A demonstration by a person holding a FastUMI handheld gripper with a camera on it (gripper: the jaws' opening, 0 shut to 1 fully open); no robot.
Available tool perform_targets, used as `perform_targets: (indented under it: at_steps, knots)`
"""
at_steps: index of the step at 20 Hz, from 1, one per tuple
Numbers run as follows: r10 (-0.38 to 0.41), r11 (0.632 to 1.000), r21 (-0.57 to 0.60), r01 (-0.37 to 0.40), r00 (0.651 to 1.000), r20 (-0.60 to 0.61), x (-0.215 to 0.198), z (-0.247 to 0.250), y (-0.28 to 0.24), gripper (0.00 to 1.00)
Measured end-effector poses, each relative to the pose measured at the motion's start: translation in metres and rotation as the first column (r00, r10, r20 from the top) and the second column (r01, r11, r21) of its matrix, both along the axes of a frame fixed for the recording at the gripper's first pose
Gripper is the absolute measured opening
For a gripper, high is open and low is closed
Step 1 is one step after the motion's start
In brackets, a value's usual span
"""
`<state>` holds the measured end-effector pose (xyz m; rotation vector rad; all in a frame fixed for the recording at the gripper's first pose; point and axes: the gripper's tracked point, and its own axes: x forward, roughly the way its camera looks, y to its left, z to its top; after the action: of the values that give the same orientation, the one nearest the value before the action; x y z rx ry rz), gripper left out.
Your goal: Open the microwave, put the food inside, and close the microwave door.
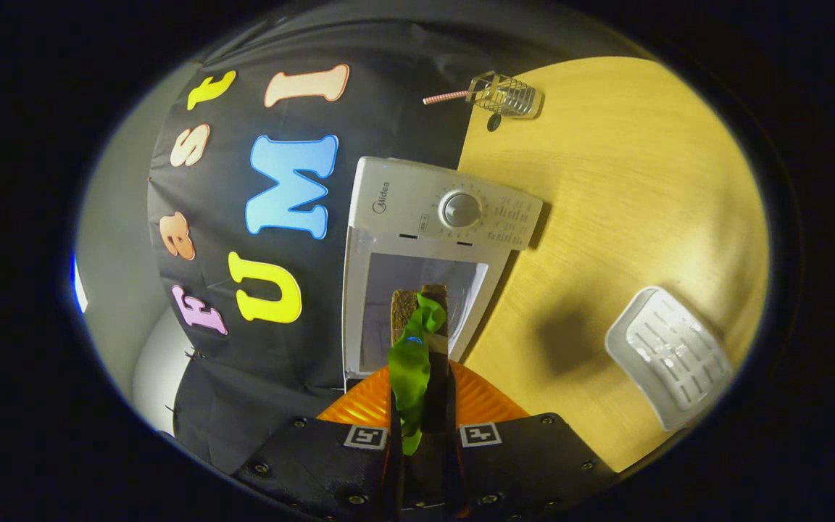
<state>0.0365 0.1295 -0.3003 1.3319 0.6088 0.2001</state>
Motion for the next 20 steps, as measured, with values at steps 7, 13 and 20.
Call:
perform_targets:
  at_steps: [7, 13, 20]
  knots:
    - [-0.112, 0.991, 0.074, 0.111, 0.994, 0.017, 0.083, -0.013, 0.052, 0.22]
    - [-0.227, 0.971, 0.077, 0.227, 0.974, -0.008, 0.142, -0.044, 0.075, 0.22]
    - [-0.318, 0.946, 0.055, 0.319, 0.948, -0.024, 0.2, -0.078, 0.1, 0.22]
